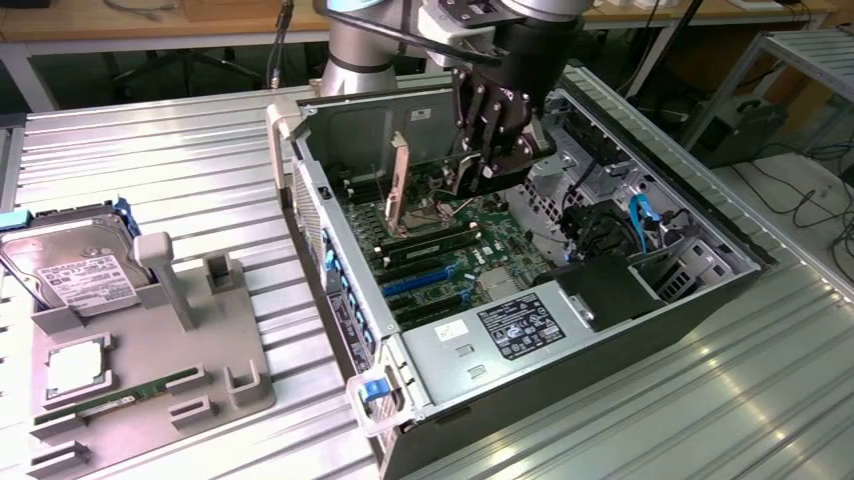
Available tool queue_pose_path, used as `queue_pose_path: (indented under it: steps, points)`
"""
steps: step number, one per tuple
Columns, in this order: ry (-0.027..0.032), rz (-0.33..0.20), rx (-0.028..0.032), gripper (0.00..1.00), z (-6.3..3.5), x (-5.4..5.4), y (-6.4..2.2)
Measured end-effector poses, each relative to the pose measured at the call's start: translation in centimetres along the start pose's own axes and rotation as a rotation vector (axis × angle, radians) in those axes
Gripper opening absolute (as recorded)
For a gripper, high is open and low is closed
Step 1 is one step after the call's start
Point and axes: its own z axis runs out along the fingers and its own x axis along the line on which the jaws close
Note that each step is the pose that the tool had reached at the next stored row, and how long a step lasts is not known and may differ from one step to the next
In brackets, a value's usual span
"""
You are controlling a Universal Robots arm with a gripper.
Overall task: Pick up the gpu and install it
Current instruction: 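Insert the gpu into the slot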
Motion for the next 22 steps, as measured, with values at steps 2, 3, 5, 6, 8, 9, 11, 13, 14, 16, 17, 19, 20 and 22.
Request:
queue_pose_path:
  steps: [2, 3, 5, 6, 8, 9, 11, 13, 14, 16, 17, 19, 20, 22]
  points:
    - [0.0001, 0.0, -0.0009, 0.27, 0.12, 0.0, 0.0]
    - [-0.0017, 0.0, -0.0011, 0.27, 0.11, 0.1, 0.02]
    - [-0.0053, 0.001, -0.001, 0.27, 0.2, 0.1, 0.03]
    - [-0.0051, 0.004, -0.0014, 0.27, 0.36, 0.1, 0.03]
    - [-0.0052, 0.027, -0.0011, 0.27, 0.73, 0.2, -0.01]
    - [-0.0052, 0.045, -0.0006, 0.27, 0.97, 0.2, -0.02]
    - [-0.0052, 0.053, -0.0001, 0.27, 1.26, 0.2, -0.03]
    - [-0.0042, 0.053, 0.0013, 0.27, 1.43, 0.2, -0.03]
    - [0.0002, 0.053, 0.0013, 0.27, 1.52, 0.2, -0.02]
    - [0.0024, 0.053, 0.0012, 0.27, 1.61, 0.2, -0.03]
    - [0.003, 0.053, 0.0012, 0.27, 1.65, 0.2, -0.02]
    - [0.003, 0.053, 0.0013, 0.27, 1.79, 0.2, -0.01]
    - [0.003, 0.053, 0.0013, 0.27, 1.87, 0.2, -0.01]
    - [0.003, 0.053, 0.0013, 0.27, 2.08, 0.2, -0.01]
